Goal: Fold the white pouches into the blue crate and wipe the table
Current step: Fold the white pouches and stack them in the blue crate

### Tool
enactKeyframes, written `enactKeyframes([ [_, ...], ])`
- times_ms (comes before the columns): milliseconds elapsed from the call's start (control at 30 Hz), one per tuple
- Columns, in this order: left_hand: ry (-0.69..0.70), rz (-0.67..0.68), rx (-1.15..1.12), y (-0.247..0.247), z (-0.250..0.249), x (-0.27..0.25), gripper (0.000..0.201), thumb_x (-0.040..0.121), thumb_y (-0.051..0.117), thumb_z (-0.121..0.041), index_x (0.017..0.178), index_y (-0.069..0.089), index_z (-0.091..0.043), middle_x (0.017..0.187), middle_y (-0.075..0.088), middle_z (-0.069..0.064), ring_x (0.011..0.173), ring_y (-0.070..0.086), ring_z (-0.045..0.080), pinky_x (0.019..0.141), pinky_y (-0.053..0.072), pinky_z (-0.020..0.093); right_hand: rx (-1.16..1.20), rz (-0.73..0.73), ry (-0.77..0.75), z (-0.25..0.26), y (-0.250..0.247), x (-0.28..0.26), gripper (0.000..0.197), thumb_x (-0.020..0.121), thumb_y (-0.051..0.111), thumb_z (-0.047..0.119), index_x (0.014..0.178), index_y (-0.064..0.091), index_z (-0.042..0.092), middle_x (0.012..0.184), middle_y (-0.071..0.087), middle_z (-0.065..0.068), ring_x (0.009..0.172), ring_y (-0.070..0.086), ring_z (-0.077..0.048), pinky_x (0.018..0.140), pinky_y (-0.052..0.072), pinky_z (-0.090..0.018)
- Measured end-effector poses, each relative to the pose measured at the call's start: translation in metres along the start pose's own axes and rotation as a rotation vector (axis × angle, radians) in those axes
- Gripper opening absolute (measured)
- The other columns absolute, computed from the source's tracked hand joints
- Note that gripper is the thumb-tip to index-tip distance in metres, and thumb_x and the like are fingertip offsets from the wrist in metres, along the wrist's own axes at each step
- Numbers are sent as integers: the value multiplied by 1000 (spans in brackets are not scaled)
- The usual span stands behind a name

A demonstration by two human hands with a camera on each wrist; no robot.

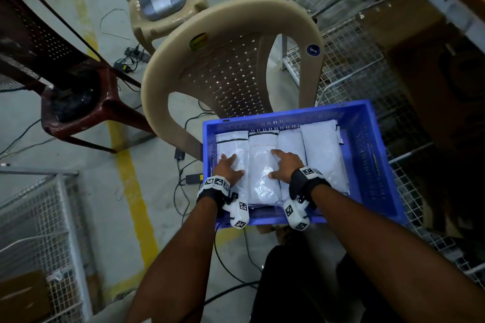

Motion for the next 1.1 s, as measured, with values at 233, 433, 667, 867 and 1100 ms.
enactKeyframes([
  [233,117,-147,-499,-41,-47,-59,39,86,77,-27,118,68,-8,100,71,8,94,67,20,93,55,35,290,-212,30,3,-85,-62,40,83,73,41,117,66,21,99,72,-3,96,67,-19,88,47,-25],
  [433,365,-164,-568,-70,-164,-126,34,73,73,-41,98,72,-17,84,73,2,76,65,12,76,52,28,572,-515,-38,-8,-197,-154,23,77,73,45,93,66,31,77,69,3,73,69,-17,72,57,-37],
  [667,766,-87,-576,-73,-330,-209,8,89,72,-10,97,71,-11,78,69,9,69,62,11,68,51,23,694,-851,-103,-37,-309,-293,11,85,73,30,94,67,29,83,72,-7,76,70,-24,70,55,-36],
  [867,994,53,-517,-32,-434,-276,6,88,73,-21,94,72,-21,82,73,7,77,67,17,73,56,32,709,-1148,-14,-88,-348,-416,16,85,73,31,100,72,25,79,70,6,77,70,-15,74,56,-32],
  [1100,1120,210,-403,44,-512,-353,33,78,75,-43,98,74,-17,88,74,5,87,71,18,79,60,38,665,-1424,216,-181,-353,-551,22,88,71,34,106,71,22,97,71,3,93,65,-13,79,51,-29],
])
Point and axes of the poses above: each hand's wrist, its own x-axis towards the middle knuckle, its own y-axis out of the palm, z = x × y, the point moved 8 cm from there along x, towards the middle knuckle
